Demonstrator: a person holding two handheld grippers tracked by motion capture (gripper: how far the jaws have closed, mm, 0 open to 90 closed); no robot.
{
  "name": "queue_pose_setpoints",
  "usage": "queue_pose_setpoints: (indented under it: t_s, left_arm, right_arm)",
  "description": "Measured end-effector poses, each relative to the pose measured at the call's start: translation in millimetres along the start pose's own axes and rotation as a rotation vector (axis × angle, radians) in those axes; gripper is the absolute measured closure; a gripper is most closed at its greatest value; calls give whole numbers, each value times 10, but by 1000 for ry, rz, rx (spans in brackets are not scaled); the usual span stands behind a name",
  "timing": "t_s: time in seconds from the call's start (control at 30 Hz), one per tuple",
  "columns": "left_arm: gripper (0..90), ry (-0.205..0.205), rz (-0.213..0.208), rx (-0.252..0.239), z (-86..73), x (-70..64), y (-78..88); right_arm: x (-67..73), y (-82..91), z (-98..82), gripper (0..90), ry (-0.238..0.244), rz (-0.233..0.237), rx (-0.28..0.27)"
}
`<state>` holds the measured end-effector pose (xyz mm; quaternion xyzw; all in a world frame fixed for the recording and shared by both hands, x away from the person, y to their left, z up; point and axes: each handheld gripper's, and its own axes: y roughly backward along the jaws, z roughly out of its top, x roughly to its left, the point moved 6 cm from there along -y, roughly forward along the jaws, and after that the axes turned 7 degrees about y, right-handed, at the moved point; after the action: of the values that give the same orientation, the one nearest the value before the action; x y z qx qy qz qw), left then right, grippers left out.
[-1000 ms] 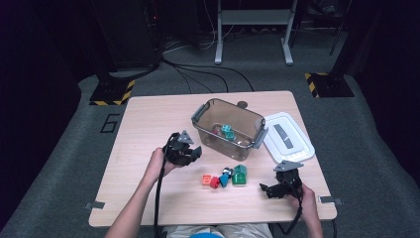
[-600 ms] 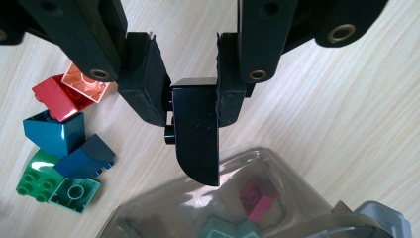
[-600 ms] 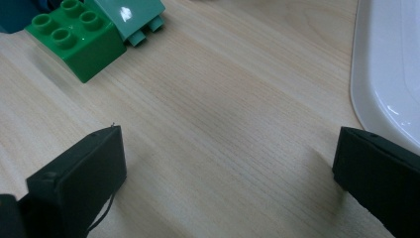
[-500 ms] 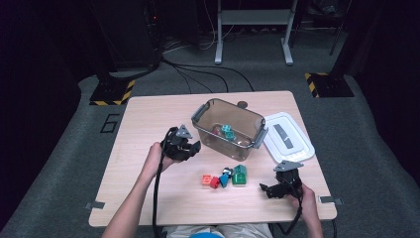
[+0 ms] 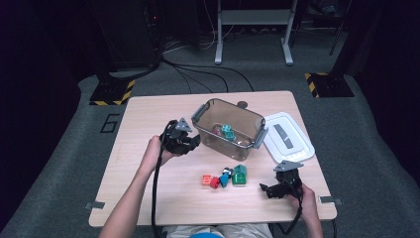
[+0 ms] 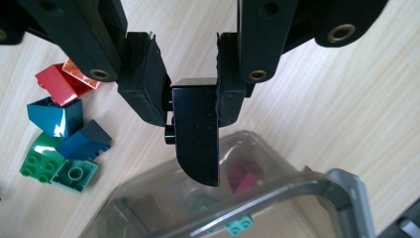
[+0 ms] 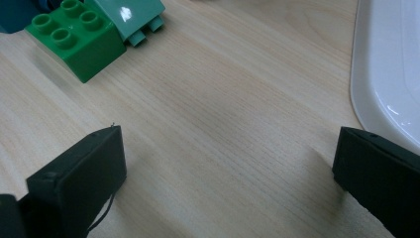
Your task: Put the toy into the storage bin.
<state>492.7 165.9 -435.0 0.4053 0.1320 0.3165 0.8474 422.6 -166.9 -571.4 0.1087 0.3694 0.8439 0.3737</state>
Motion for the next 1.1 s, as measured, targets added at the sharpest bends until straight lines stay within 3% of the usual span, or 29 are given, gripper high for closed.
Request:
queue_pose_setpoints:
  t_s: [0.53, 1.1]
  left_arm:
    - [661, -18, 55, -33, 353, 180, 279]
    - [661, -13, 69, -20, 666, 327, 234]
  right_arm:
    - [2, 0, 1, 0, -1, 1, 0]
    - [0, 0, 0, 0, 0, 0, 0]
